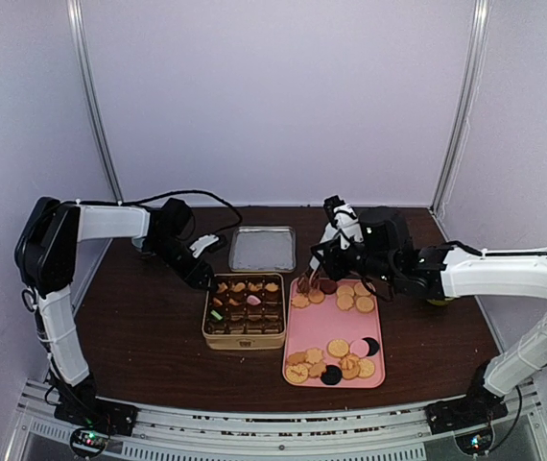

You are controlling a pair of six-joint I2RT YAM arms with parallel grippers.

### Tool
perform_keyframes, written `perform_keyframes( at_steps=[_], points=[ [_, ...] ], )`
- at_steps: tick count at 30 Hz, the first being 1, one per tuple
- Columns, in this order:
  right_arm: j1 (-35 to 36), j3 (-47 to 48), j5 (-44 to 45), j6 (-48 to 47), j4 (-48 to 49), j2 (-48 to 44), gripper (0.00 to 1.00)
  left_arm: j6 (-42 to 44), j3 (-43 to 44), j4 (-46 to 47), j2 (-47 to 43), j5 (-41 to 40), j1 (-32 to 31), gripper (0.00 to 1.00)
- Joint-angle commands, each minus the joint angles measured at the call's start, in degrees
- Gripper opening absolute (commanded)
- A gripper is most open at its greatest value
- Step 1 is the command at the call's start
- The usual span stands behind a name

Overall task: Pack the cookies
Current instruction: Move the packing box to the center of the board.

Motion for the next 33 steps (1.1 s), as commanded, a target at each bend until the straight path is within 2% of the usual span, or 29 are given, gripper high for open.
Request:
perform_keyframes(
  at_steps=[1, 18, 26, 33],
  points=[
    [0.05, 1.89, -0.72, 0.19, 2.46, 1.81, 0.30, 3.45, -3.38, -1.27, -1.47, 0.35, -2.32, 0.43],
    [1.42, 4.66, -1.91, -0.15, 2.91, 6.92, 0.35, 1.09, -13.30, -1.18, -9.50, 2.15, -4.66, 0.44],
    [1.87, 5.06, -2.80, 0.04, 1.63, 8.28, 0.36, 1.43, -11.95, -4.93, -11.83, 0.94, -4.13, 0.62],
    [2.28, 2.18, -3.68, 1.58, 1.93, 6.91, 0.35, 2.18, -10.28, -8.96, -18.55, 2.98, -0.67, 0.71]
  ],
)
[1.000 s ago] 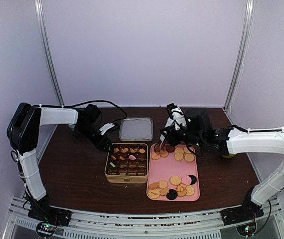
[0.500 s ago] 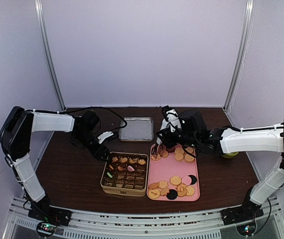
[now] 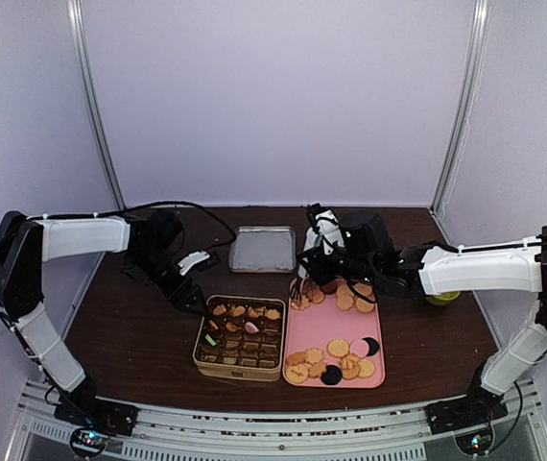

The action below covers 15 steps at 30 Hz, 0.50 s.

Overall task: Pack the cookies
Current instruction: Move the packing box to the center of the board.

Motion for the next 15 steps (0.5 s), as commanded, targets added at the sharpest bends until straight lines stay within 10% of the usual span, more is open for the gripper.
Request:
perform_keyframes(
  at_steps=[1, 15],
  points=[
    [0.84, -1.64, -1.68, 1.79, 1.04, -0.90, 0.35, 1.30, 2.40, -3.84, -5.46, 2.31, 3.04, 0.71],
    [0.75, -6.12, -1.32, 3.22, 1.04, -3.64, 0.38, 6.11, 9.28, -14.96, -16.90, 5.22, 13.29, 0.73]
  ],
)
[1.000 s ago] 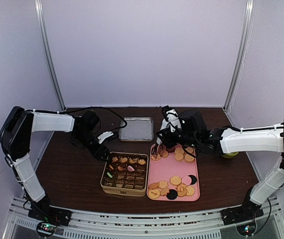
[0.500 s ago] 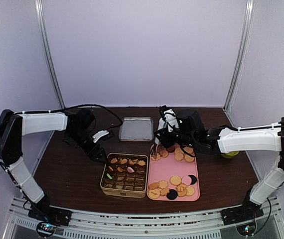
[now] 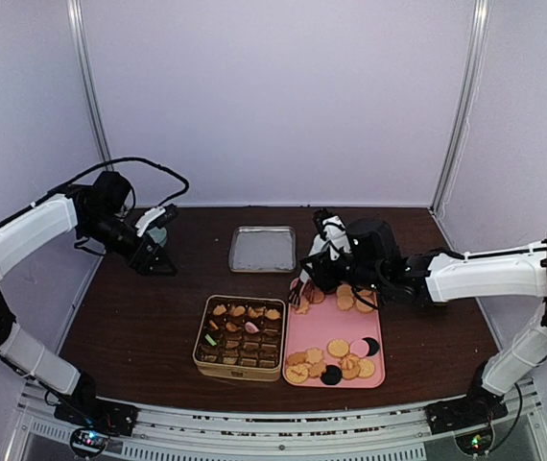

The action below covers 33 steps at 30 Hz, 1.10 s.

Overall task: Pack the cookies
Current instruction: Move the packing box to the center of the board, then pick up the fake cookies from the plate.

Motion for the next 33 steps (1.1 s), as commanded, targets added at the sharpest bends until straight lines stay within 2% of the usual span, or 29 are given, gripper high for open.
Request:
perform_keyframes(
  at_steps=[1, 9, 15, 20, 26, 29, 30, 31, 33],
  points=[
    [0.57, -2.04, -1.21, 1.60, -1.28, -1.42, 0.37, 1.91, 2.96, -3.50, -2.63, 1.03, 1.70, 0.73],
    [1.10, -4.94, -0.10, 3.33, -0.19, -5.41, 0.22, 1.56, 3.90, -4.02, -3.98, -0.34, 2.41, 0.73],
    [2.30, -2.39, 2.90, 0.75, -3.78, -10.23, 0.14, 1.51, 3.37, -3.83, -3.73, -1.67, 3.94, 0.72],
    [5.92, 3.17, 5.06, -2.30, -8.31, -11.63, 0.13, 1.30, 1.59, -2.55, -3.60, -1.35, 6.38, 0.72],
    [11.62, 8.32, 7.04, -3.47, -10.03, -8.84, 0.13, 1.37, 0.41, -1.74, -4.91, -1.51, 7.50, 0.74],
    [13.42, 10.17, 7.01, -3.67, -10.11, -6.26, 0.13, 1.34, 0.46, -1.64, -5.23, -1.79, 7.59, 0.77],
    [13.91, 10.75, 6.99, -3.79, -10.31, -5.42, 0.13, 1.30, 0.47, -1.65, -5.29, -1.95, 7.58, 0.93],
    [14.20, 11.32, 7.07, -3.90, -10.59, -4.55, 0.13, 1.19, 0.49, -1.42, -5.39, -2.45, 7.60, 0.97],
    [14.76, 12.08, 7.03, -4.09, -11.07, -3.06, 0.13, 0.79, 0.54, -1.03, -5.77, -4.59, 7.60, 0.98]
  ],
)
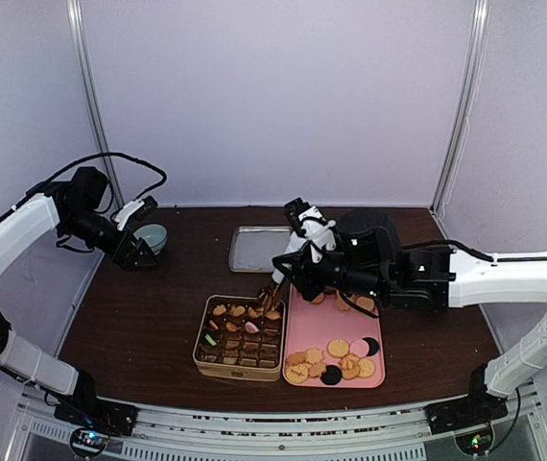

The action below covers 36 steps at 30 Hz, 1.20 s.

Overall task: Pack the cookies
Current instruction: Place the fake cookies in the empty pocket of the box, then pick up the fake cookies from the plate.

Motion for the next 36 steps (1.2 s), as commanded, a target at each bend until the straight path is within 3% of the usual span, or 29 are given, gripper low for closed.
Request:
perform_keyframes(
  at_steps=[1, 8, 13, 27, 36],
  points=[
    [1.08, 2.57, 1.78, -0.96, -1.17, 3.12, 0.14, 0.02, -0.13, 2.28, -1.73, -4.48, 0.63, 0.98],
    [1.91, 2.31, 2.37, -1.18, -1.98, 4.25, 0.16, -4.13, -1.66, 6.74, -6.44, -22.80, 2.90, 0.98],
    [2.09, 1.83, 2.67, -1.31, -2.07, 3.72, 0.29, -3.66, -4.20, 8.81, -10.23, -32.43, 3.48, 0.98],
    [1.69, 3.36, 5.52, -2.72, -3.40, 0.54, 0.33, -2.79, -4.84, 6.84, -11.00, -26.31, 3.80, 0.98],
    [-6.09, -0.05, 6.16, -1.76, -3.47, -4.49, 0.33, -3.45, -2.94, 5.56, -9.86, -22.99, 3.82, 0.98]
  ],
)
